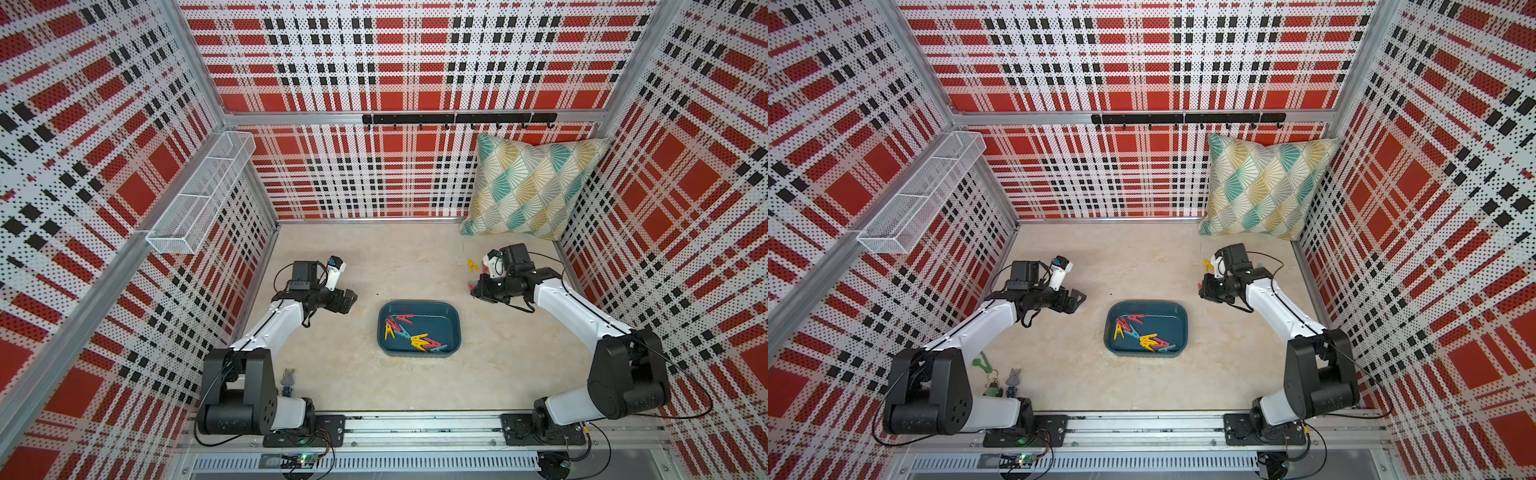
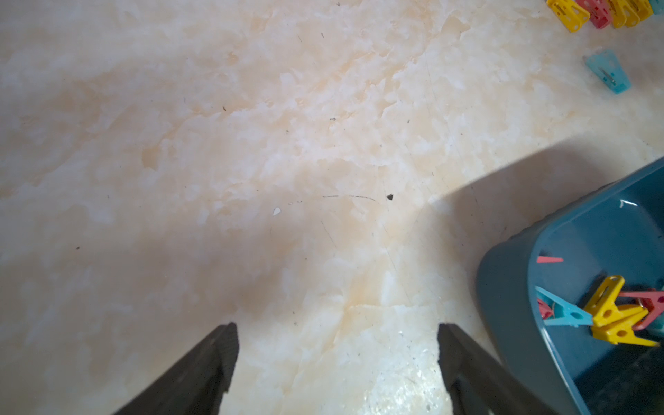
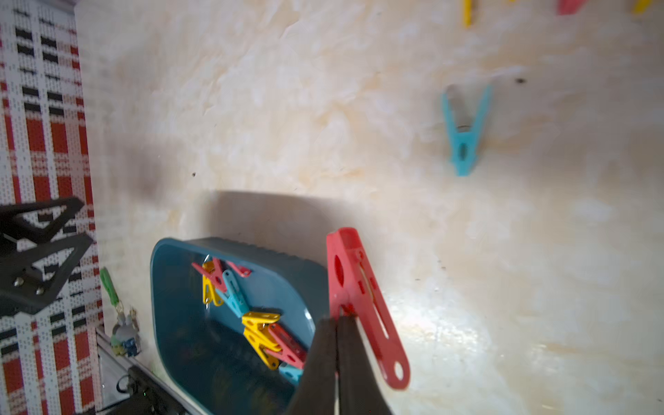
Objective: Take the clothespins out of the storage box
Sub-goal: Place the clothespin at the center of the board.
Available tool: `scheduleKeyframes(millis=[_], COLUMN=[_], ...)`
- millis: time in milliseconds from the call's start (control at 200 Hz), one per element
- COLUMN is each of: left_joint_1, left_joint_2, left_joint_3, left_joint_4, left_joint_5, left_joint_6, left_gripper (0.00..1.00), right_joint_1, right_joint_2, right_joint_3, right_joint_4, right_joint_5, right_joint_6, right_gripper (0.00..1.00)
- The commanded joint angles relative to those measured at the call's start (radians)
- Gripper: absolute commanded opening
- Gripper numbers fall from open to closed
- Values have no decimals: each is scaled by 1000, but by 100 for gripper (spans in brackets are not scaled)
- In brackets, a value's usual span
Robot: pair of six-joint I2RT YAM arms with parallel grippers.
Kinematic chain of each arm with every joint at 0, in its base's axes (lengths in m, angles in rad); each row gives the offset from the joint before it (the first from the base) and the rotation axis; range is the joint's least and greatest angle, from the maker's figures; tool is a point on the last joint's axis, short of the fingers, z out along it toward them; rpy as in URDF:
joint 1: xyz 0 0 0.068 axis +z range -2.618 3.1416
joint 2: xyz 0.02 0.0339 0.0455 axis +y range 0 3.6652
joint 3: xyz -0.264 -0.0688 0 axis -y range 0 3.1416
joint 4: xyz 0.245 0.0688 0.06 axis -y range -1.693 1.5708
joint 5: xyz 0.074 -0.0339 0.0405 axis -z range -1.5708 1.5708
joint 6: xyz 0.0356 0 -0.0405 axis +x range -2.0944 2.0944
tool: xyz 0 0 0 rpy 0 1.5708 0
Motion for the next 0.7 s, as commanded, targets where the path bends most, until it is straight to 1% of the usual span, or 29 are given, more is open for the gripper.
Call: scheduleKeyframes(millis=[0, 65, 90, 210, 531, 691], left_joint_1=[10, 10, 10, 10, 10, 12], left_joint_2=[-11, -11, -11, -13, -12, -17], left_joint_3=[-4, -4, -4, -4, -4, -6], left_joint_4=[13, 13, 12, 12, 13, 12], left_joint_5=[9, 9, 9, 9, 10, 12], left_joint_6=[1, 1, 1, 1, 1, 1], left_gripper=[92, 92, 92, 92, 92, 92], right_joint_1=[-78, -114, -124, -149, -170, -172], right_joint_2=[-8, 7, 15, 62, 196, 253], right_joint_3=[-43, -68, -76, -92, -81, -52], right_joint_4=[90, 132, 147, 199, 320, 345], right_joint_5=[-55, -65, -64, -52, -68, -46], right_joint_6=[48, 60, 93, 123, 197, 215], right_gripper=[0, 0, 0, 0, 0, 0])
